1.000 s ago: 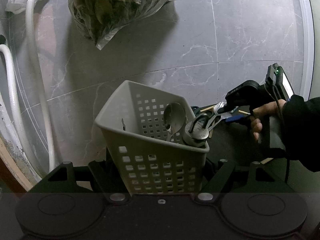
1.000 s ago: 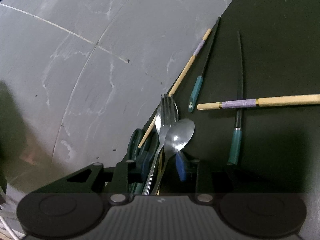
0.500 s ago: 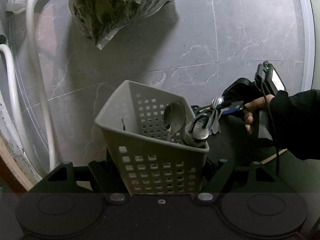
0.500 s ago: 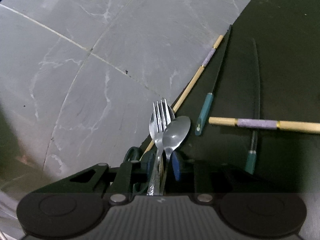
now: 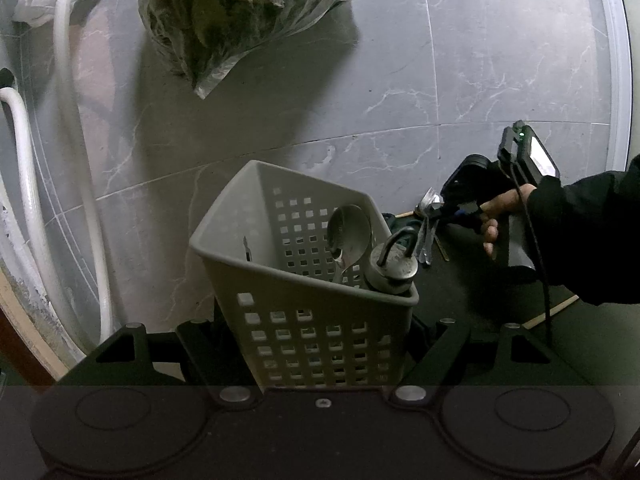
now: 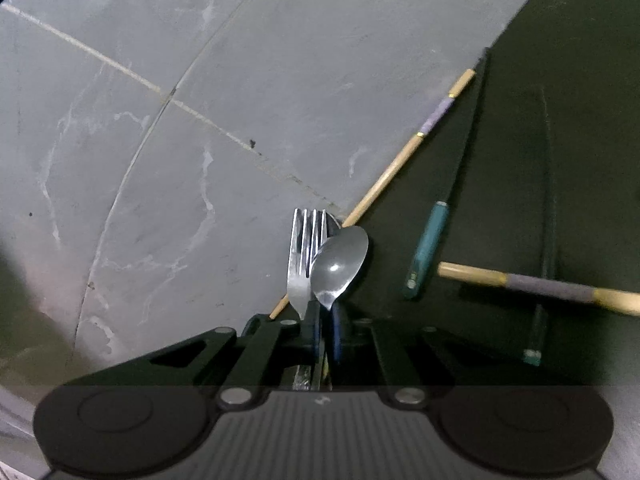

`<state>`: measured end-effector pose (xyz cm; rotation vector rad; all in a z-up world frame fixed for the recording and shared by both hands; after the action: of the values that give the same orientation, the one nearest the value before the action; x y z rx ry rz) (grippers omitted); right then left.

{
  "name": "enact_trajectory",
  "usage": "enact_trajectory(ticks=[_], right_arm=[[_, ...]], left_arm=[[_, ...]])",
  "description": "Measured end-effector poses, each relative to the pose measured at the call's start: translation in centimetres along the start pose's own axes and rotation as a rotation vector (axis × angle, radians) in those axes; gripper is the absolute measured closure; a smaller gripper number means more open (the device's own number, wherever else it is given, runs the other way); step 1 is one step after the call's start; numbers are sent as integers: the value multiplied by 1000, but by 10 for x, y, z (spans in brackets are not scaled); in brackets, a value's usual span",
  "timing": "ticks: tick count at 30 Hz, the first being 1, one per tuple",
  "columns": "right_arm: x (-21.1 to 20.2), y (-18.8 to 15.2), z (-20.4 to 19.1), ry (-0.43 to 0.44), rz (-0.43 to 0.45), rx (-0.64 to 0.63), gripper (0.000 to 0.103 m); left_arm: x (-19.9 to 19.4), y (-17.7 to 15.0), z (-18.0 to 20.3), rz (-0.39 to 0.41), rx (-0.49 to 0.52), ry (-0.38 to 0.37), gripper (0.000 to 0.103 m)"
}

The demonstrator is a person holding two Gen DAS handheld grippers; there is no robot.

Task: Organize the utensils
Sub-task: 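Lift the silver spoon and drop it into the caddy with the right tool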

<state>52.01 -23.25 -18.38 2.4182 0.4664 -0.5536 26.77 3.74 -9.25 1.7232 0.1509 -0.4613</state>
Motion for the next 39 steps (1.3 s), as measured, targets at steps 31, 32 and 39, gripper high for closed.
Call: enact_trajectory(ticks=[31,32,39], right_arm=[[-141,10,-73,256,148,-177,102],[-151,11,-81,281,156,-189,102],[-205,3,-150,457,202,-306,101]], left_arm=[[-1,-2,0,24,2,3,25],[-1,-2,-1,26,3,3,25],[-2,-3,-1,39,8,-2,25]])
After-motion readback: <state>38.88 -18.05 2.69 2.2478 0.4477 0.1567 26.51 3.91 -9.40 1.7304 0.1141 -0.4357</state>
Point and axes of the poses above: each gripper's, at about its wrist camera, not at the fingertips, and x roughly the way its jaws point, z to its right, y to its top, the point moved 9 cm from there along x, roughly the way its jaws point, and after that the axes turned 7 degrees about z, right-handed, at the moved point
